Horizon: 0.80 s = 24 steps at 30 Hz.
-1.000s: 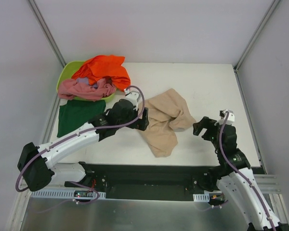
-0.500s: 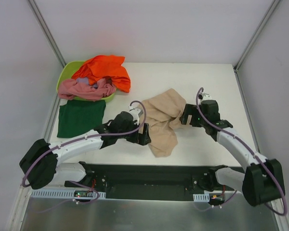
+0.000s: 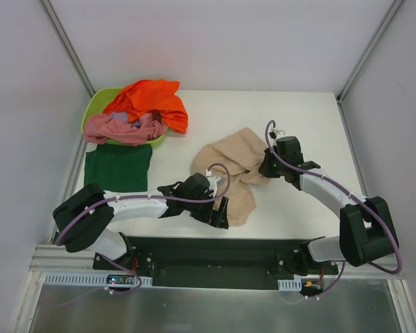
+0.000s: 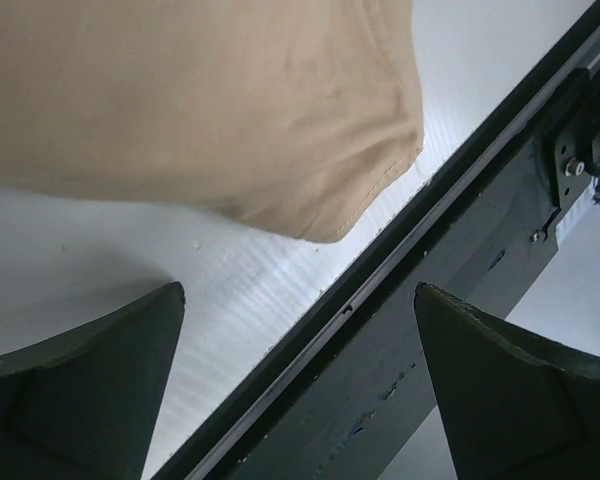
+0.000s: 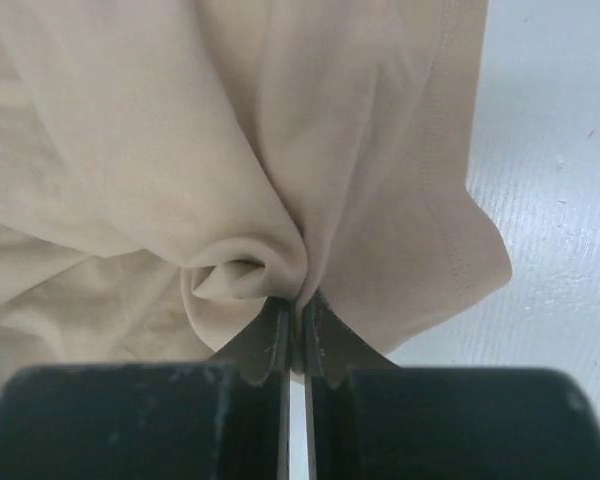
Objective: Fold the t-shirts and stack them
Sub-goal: Flatten out the tshirt
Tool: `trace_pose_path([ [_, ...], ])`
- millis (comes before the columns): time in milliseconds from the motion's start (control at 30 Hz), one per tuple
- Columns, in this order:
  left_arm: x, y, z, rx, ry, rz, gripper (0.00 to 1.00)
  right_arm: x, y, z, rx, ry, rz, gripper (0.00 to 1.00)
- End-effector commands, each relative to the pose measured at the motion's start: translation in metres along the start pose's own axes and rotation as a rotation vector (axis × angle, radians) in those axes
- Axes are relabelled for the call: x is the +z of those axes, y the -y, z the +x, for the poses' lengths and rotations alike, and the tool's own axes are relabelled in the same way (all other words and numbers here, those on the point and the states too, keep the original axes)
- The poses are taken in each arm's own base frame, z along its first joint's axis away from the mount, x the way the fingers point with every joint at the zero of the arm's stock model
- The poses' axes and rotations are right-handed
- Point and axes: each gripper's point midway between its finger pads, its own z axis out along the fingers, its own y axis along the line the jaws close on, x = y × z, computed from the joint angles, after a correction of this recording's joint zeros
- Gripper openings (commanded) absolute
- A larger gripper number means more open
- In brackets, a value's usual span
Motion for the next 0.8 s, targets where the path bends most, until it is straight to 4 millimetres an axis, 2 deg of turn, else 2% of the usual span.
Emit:
trace_pose_path([
  [0,0.012,0.014,-0.011,-0.046,0.011,0.008,0.96,-0.018,-0.008,-0.032,0.005,0.134,-0.009,0.01],
  [67,0.018,0.017,-0.011,-0.062,0.005,-0.001,0.96,-0.025,-0.007,-0.032,0.015,0.154,-0.003,0.01],
  [167,0.027,0.021,-0.011,-0.098,-0.01,-0.013,0.9,-0.034,-0.006,-0.026,0.026,0.173,-0.004,0.01],
  [367,0.034,0.01,-0.008,-0.119,-0.046,-0.117,0.81,-0.048,0.003,-0.018,0.018,0.182,0.026,0.01],
  [533,0.036,-0.003,-0.001,-0.14,-0.085,-0.188,0.64,-0.057,0.003,-0.015,0.004,0.202,0.022,0.01],
  [633,0.034,-0.011,-0.001,-0.132,-0.084,-0.235,0.44,-0.06,0.011,-0.017,-0.001,0.225,0.062,0.01],
  [700,0.03,-0.016,-0.006,-0.126,-0.064,-0.278,0.18,-0.062,0.013,-0.017,-0.005,0.23,0.072,0.01],
  [767,0.025,-0.019,-0.012,-0.117,-0.039,-0.308,0.0,-0.063,0.015,-0.017,-0.012,0.232,0.082,0.01],
])
